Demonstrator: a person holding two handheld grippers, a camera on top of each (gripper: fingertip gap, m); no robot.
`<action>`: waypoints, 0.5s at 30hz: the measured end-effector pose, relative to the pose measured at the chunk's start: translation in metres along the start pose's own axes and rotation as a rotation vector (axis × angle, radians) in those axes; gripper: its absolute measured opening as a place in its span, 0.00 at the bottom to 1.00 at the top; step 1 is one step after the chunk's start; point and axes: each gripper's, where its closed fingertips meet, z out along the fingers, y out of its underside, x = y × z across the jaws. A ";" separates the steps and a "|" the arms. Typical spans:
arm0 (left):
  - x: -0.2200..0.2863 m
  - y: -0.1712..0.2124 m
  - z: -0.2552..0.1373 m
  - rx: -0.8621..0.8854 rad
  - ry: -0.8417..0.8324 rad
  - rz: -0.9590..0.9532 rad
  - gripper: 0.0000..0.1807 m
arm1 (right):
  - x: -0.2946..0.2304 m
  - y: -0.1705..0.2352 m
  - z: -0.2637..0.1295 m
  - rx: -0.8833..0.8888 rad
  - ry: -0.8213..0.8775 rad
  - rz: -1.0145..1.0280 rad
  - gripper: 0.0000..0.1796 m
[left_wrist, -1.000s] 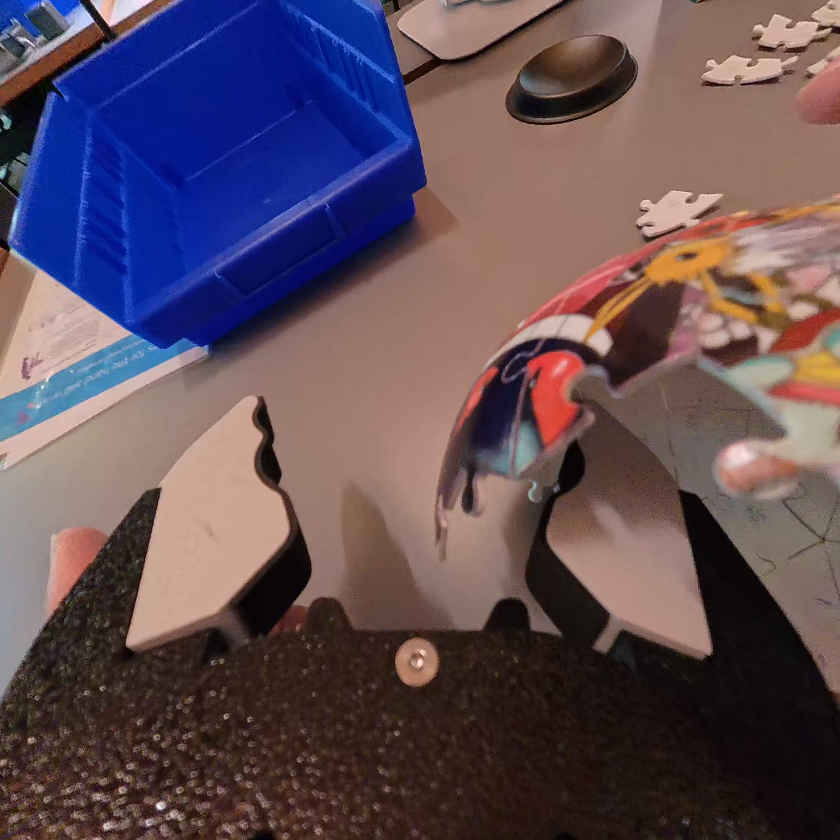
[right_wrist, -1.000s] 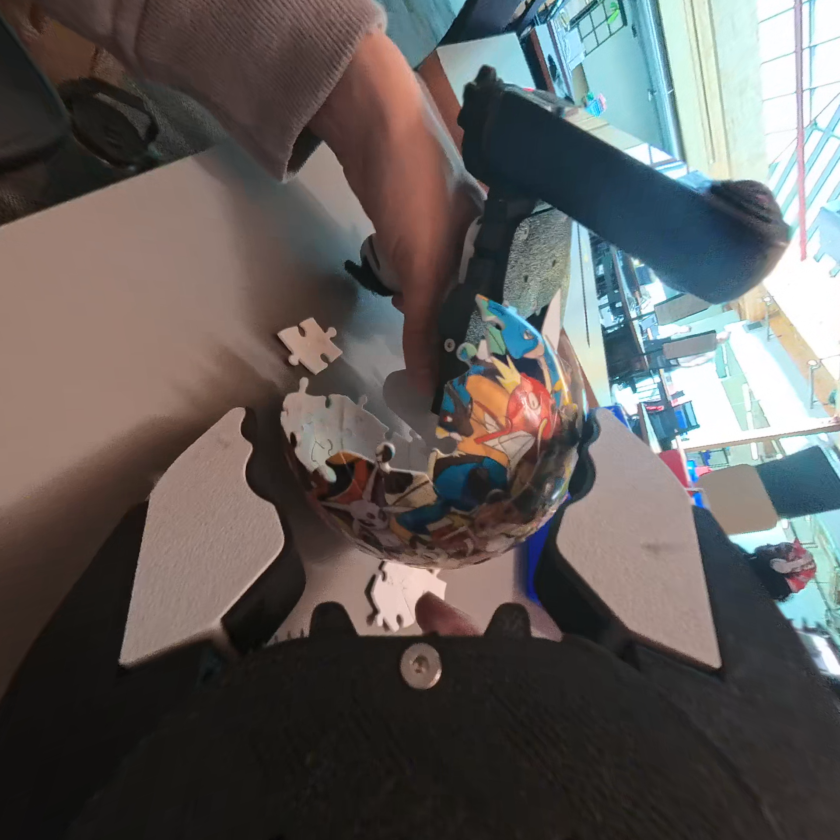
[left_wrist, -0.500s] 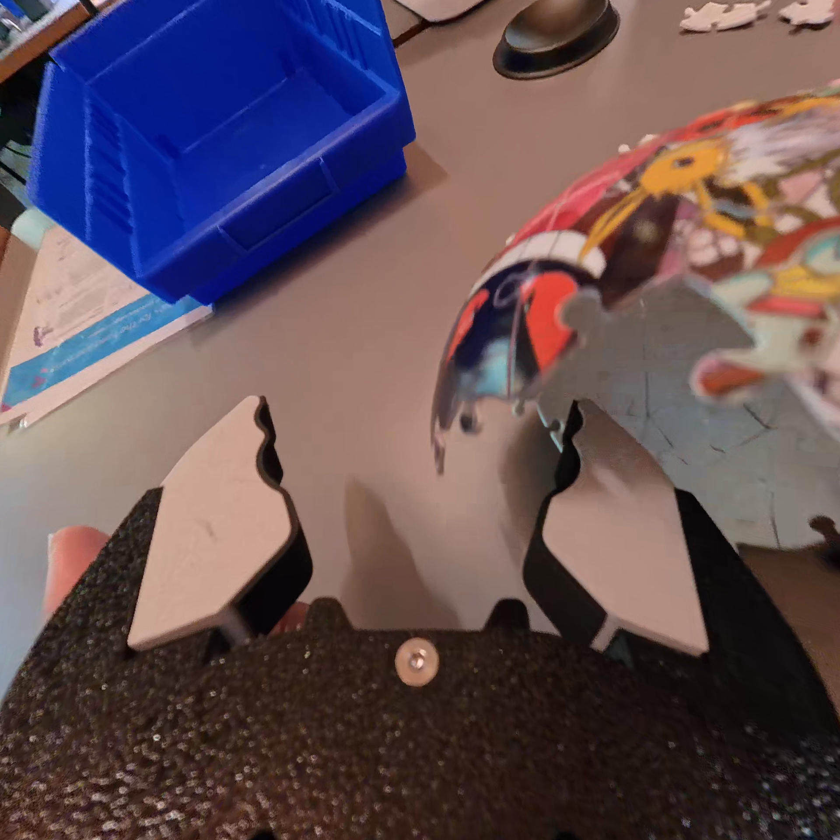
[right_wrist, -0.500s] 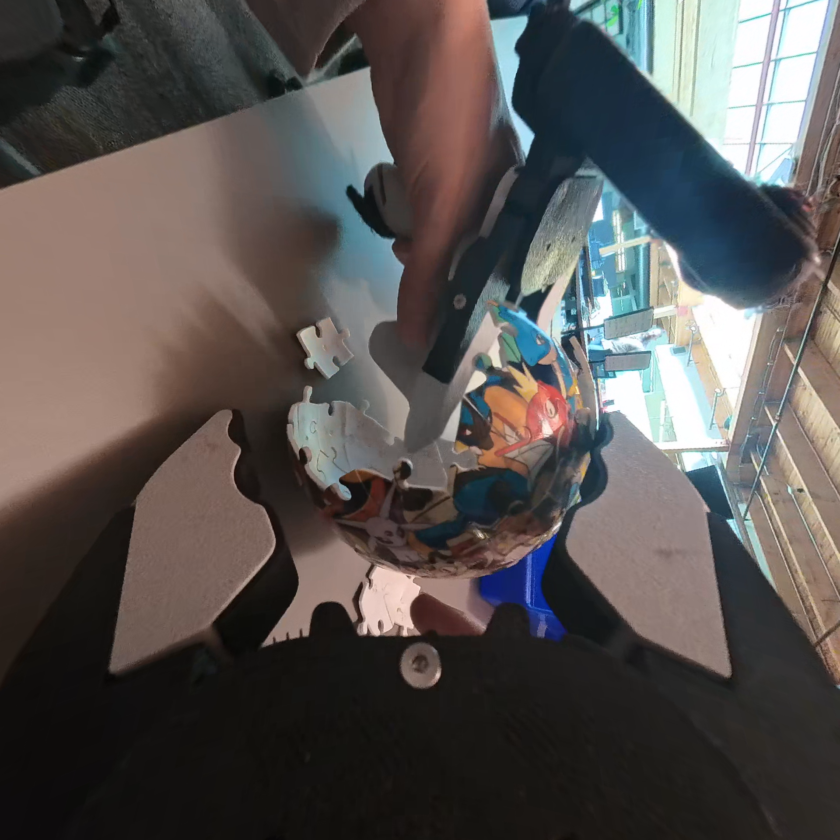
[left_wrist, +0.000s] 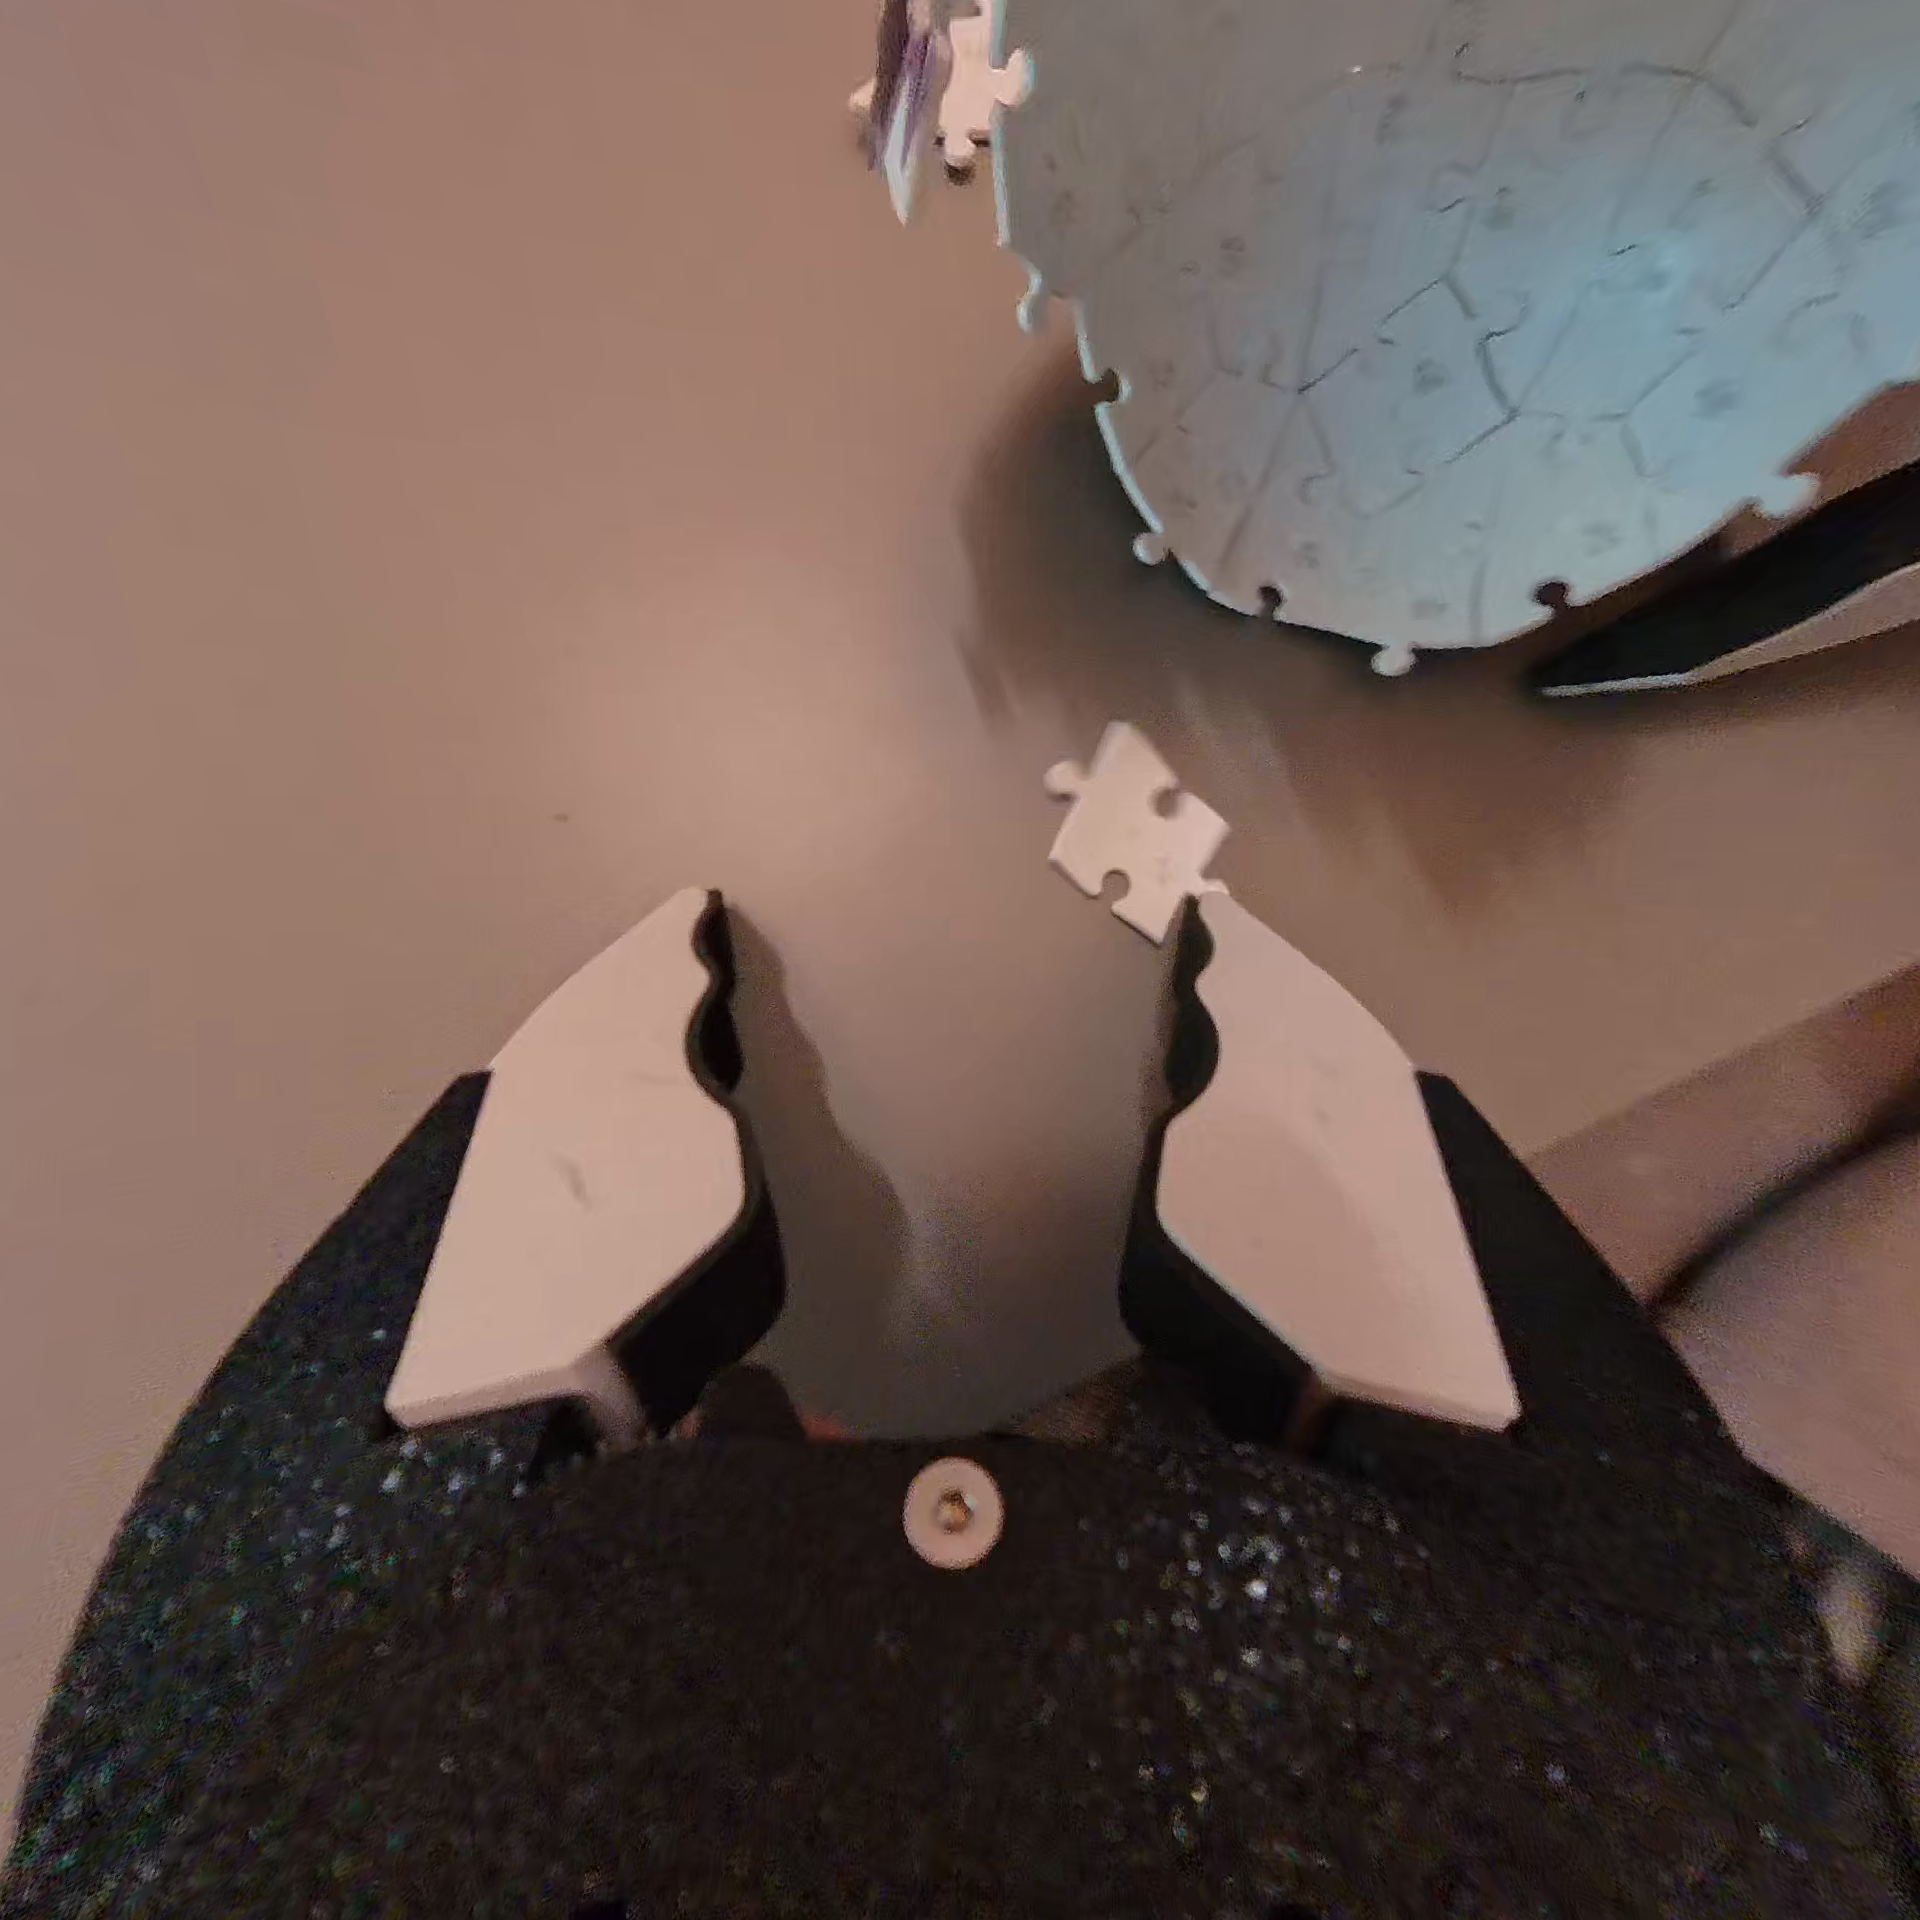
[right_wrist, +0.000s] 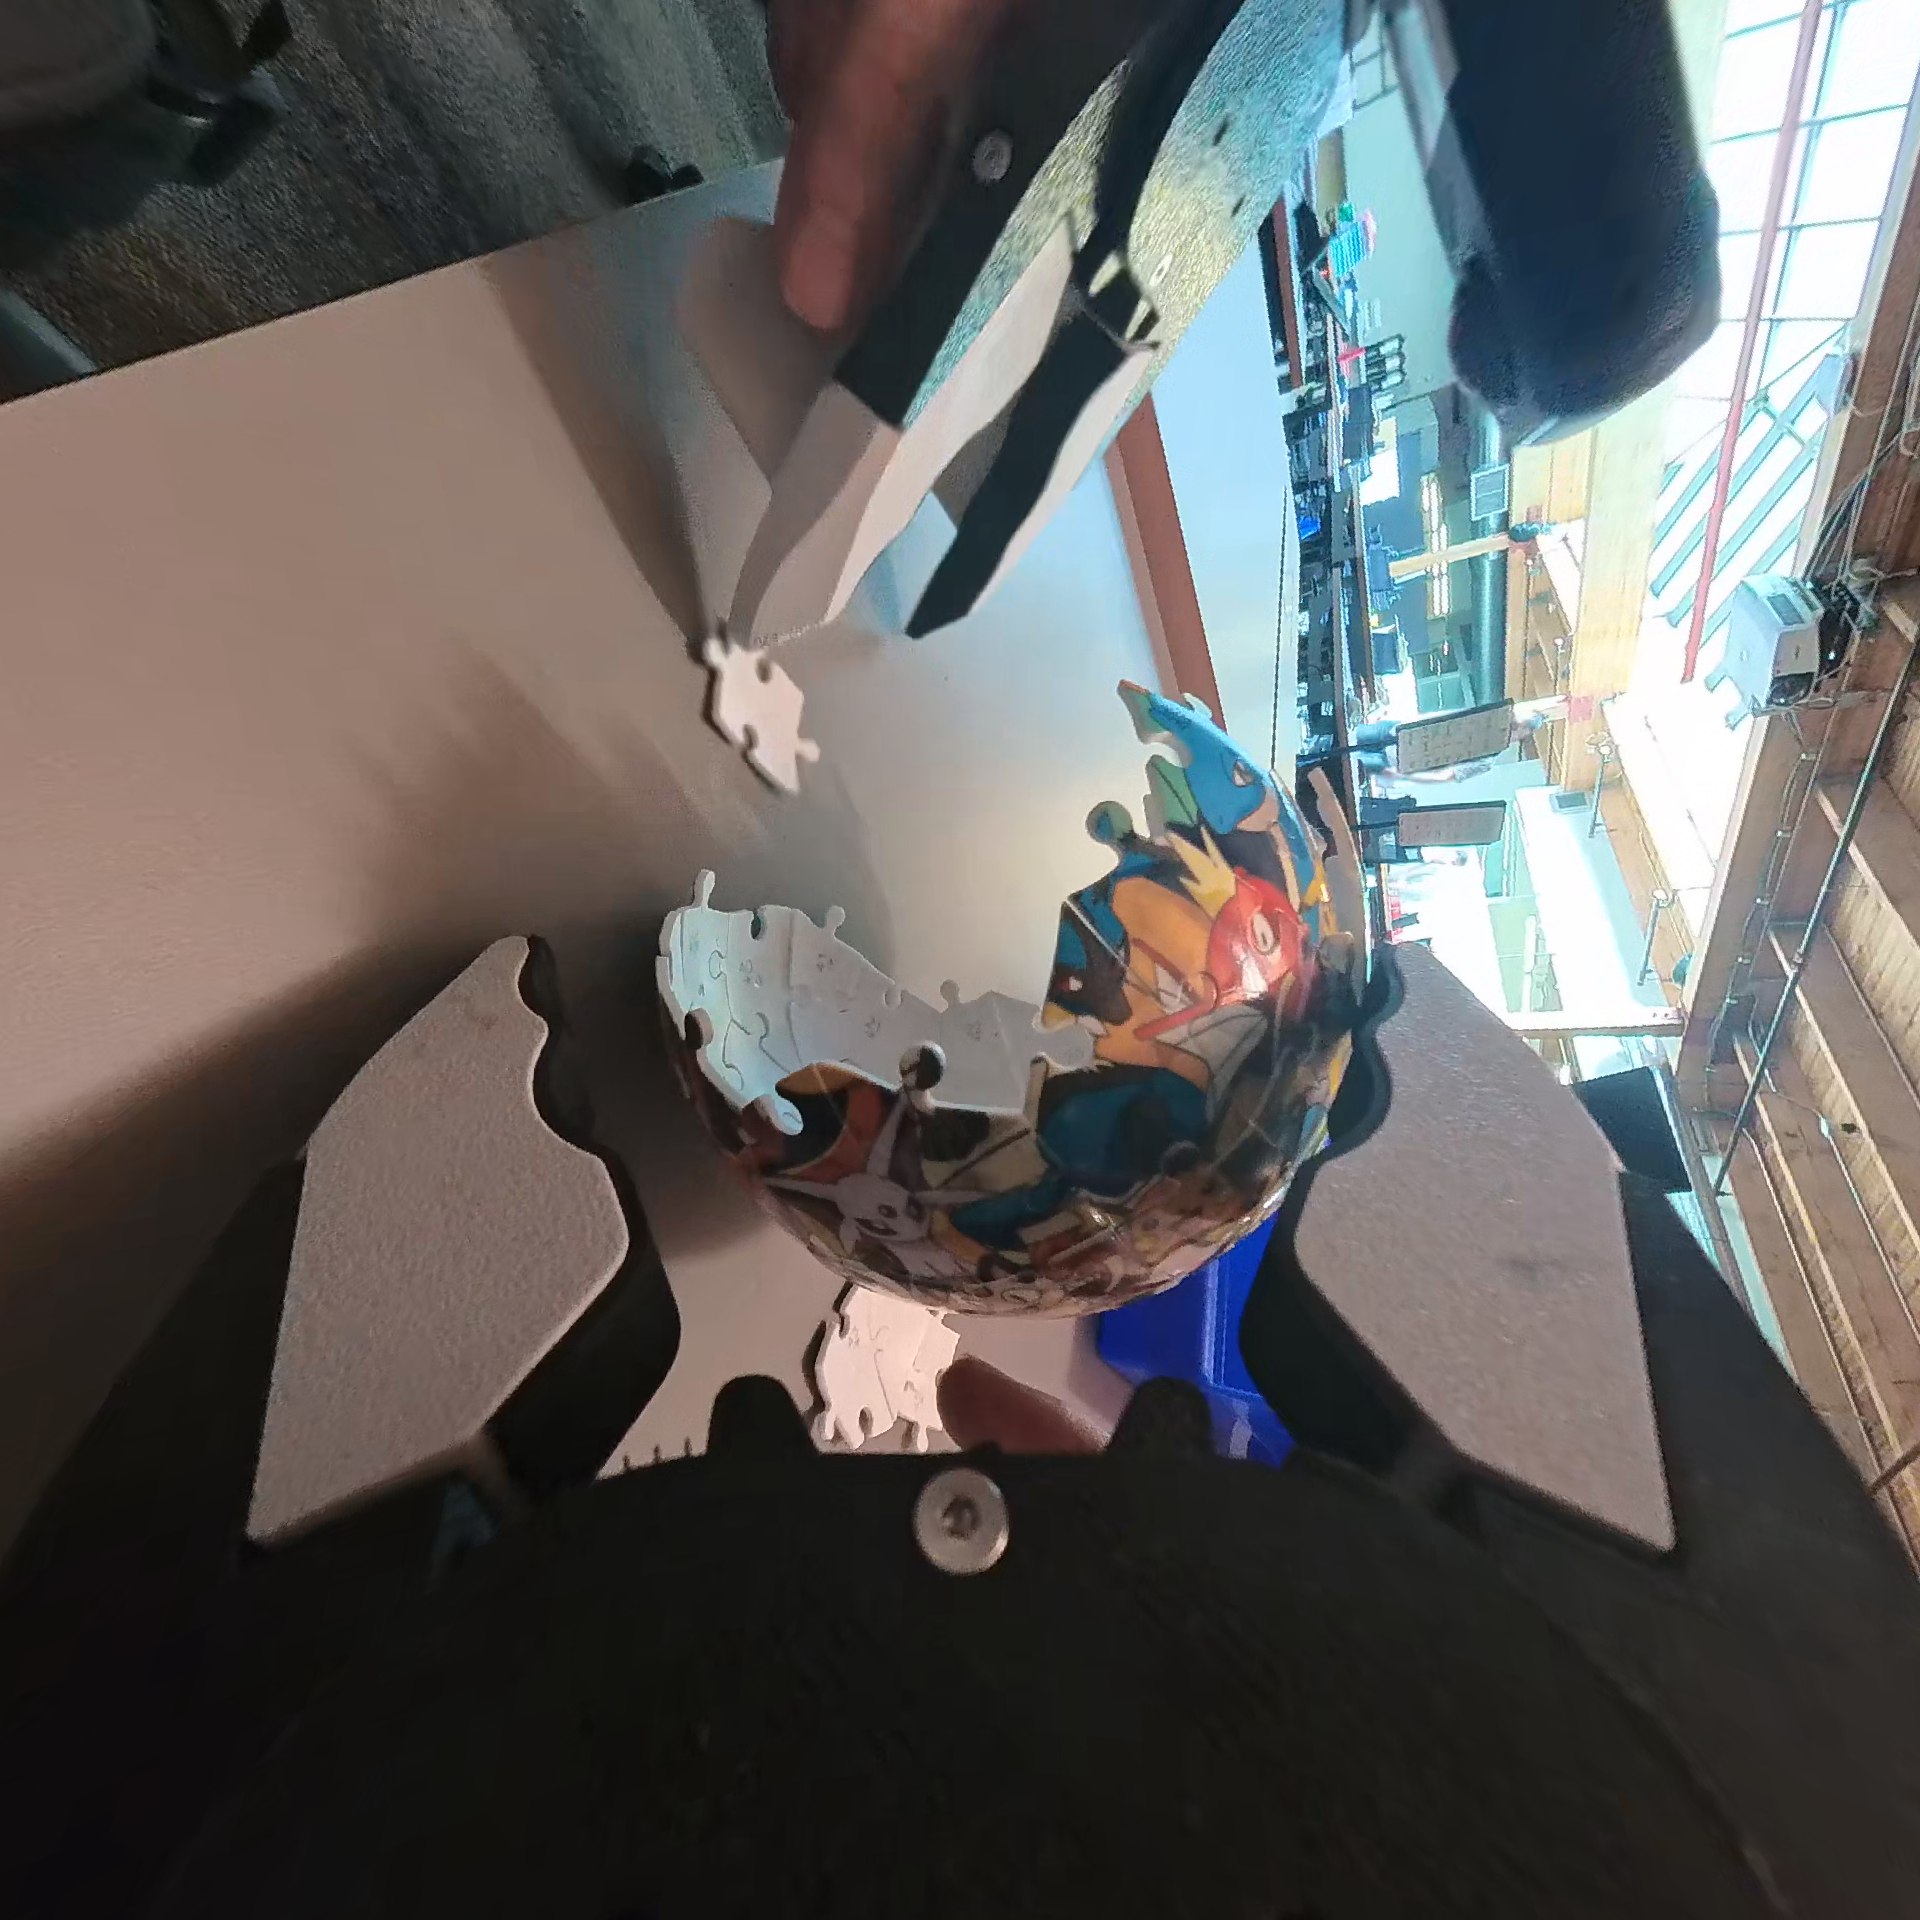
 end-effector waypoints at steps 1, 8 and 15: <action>0.005 0.001 -0.003 -0.013 0.031 -0.035 0.42 | 0.000 0.000 0.000 -0.001 0.001 -0.003 0.77; 0.013 0.006 -0.006 -0.053 0.051 -0.013 0.32 | 0.000 -0.001 0.001 -0.008 -0.001 -0.019 0.77; 0.003 0.000 0.003 -0.004 0.004 0.053 0.16 | 0.000 -0.001 0.001 -0.005 0.001 -0.019 0.76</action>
